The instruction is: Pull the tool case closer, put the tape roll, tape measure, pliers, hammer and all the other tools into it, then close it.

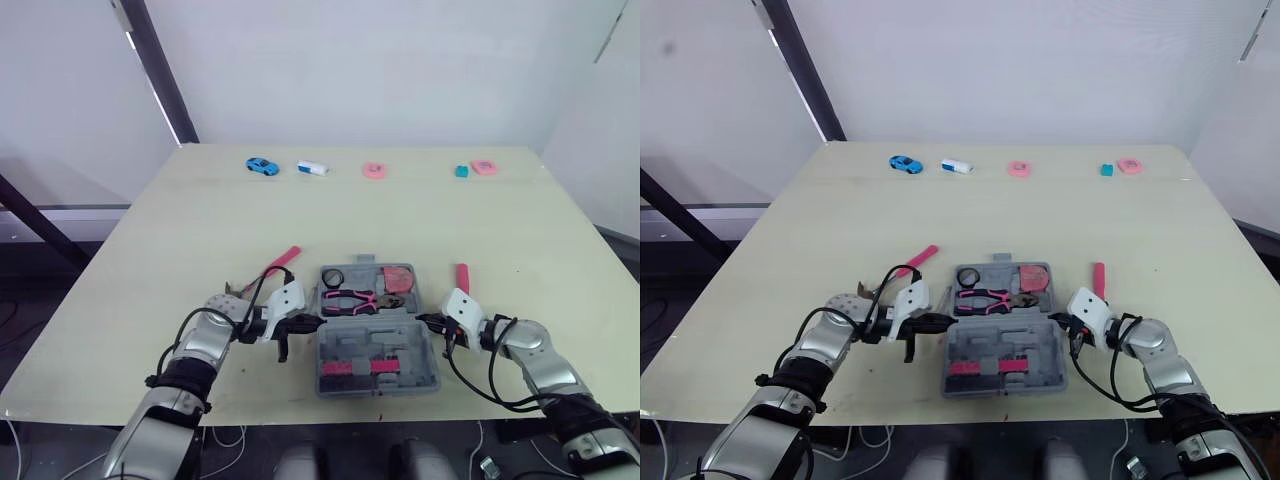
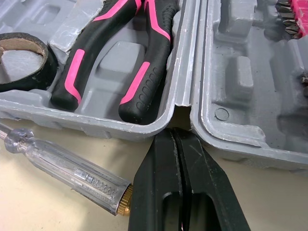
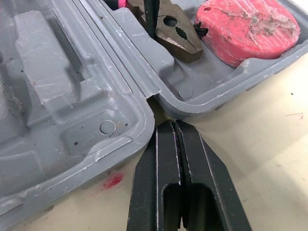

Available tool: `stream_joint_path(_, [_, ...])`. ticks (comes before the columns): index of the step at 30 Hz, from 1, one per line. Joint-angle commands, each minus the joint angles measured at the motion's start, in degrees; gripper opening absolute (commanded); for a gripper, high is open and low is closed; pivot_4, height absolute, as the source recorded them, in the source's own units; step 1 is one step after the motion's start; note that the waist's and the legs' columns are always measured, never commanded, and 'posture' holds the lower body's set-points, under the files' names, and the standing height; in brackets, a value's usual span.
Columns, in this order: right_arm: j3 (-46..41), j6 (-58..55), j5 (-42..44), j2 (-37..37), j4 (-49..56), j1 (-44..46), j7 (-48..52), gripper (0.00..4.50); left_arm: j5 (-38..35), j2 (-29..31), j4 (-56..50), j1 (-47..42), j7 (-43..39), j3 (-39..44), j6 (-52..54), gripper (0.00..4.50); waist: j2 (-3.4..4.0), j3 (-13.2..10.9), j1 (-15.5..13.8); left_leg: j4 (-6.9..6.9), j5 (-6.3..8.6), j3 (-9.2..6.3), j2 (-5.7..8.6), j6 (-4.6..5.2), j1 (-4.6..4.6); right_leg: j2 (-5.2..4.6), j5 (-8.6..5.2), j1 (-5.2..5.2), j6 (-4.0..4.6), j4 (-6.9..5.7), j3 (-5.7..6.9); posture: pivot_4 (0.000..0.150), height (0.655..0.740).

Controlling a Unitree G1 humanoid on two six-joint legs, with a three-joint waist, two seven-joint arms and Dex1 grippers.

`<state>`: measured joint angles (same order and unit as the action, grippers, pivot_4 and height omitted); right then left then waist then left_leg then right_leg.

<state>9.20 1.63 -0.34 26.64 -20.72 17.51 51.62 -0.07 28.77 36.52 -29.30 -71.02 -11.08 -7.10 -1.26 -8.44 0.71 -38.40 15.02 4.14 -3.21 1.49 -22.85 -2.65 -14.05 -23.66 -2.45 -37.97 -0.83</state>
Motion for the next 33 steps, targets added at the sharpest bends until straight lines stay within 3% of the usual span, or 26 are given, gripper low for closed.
stream_joint_path(1, [0.54, 1.19, 0.47, -0.20, 1.16, 0.05, 0.29, 0.00, -0.21, -0.67, -0.71, -0.64, -0.10, -0.70, -1.14, 0.05, 0.00, 0.00, 0.00, 0.00, 0.00, 0.00, 0.00, 0.00, 0.00, 0.00, 0.00, 0.00, 0.00, 0.00, 0.00, 0.150, 0.7400])
stream_joint_path(23, [-4.36, 1.71, 6.10, 4.69, 4.05, -5.40, 1.22, 0.00, -2.15, 3.12, -2.95, 1.89, 1.36, 2.37, -0.63, 0.05, 0.00, 0.00, -0.04, 0.01, 0.00, 0.00, -0.01, 0.00, -0.01, 0.00, 0.00, 0.00, 0.00, 0.01, 0.00, 0.150, 0.7400])
stream_joint_path(29, [-11.92, -0.45, 15.06, 5.92, 9.70, -10.96, 2.75, 0.00, -16.19, 2.39, -14.98, 8.31, -1.41, 10.18, 7.51, 0.05, 0.01, -0.02, -0.03, 0.02, 0.00, 0.00, -0.06, 0.00, -0.02, -0.02, 0.00, 0.00, 0.00, 0.01, -0.01, 0.150, 0.7400])
stream_joint_path(33, [-18.66, -1.37, 21.33, 6.28, 13.21, -15.84, 2.69, 0.00, -20.92, 3.58, -22.54, 14.43, 0.61, 14.97, 9.89, 0.05, 0.02, -0.02, -0.04, 0.02, 0.00, -0.02, -0.06, 0.00, 0.04, -0.02, 0.00, 0.04, 0.00, 0.00, 0.01, 0.150, 0.7400])
